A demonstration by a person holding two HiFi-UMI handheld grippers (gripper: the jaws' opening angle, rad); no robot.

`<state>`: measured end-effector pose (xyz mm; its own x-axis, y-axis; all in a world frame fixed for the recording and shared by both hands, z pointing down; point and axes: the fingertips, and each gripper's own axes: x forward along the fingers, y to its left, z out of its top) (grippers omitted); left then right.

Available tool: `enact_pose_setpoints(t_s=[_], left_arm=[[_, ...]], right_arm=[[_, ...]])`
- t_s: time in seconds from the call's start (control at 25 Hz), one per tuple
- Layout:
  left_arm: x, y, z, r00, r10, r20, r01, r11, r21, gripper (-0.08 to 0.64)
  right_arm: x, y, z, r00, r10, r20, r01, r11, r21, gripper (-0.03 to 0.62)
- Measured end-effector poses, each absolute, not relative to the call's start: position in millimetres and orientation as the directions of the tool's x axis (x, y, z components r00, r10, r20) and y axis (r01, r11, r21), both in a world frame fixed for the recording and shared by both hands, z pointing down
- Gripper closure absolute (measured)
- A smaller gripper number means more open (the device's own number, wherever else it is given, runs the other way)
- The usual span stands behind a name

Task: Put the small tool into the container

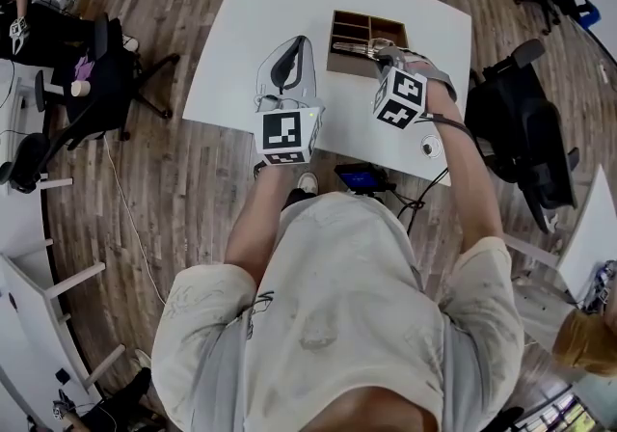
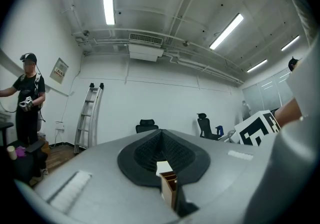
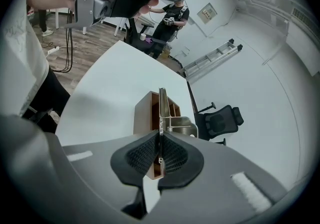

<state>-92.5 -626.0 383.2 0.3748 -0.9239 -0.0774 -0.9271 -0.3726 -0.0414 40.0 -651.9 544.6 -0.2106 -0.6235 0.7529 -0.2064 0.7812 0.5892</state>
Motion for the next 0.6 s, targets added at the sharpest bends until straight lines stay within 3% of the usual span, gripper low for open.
enact_pose_setpoints(t_s=[0.6], left_arm=[[-94.6,-623.6,382.8,0.371,-0.926,-0.07,-0.928,-0.367,-0.054,0.549]], right_arm=[[43.3,-667.1,574.2,-0.158,-0.574,0.804,-0.186,0.817,0.546,0.583]])
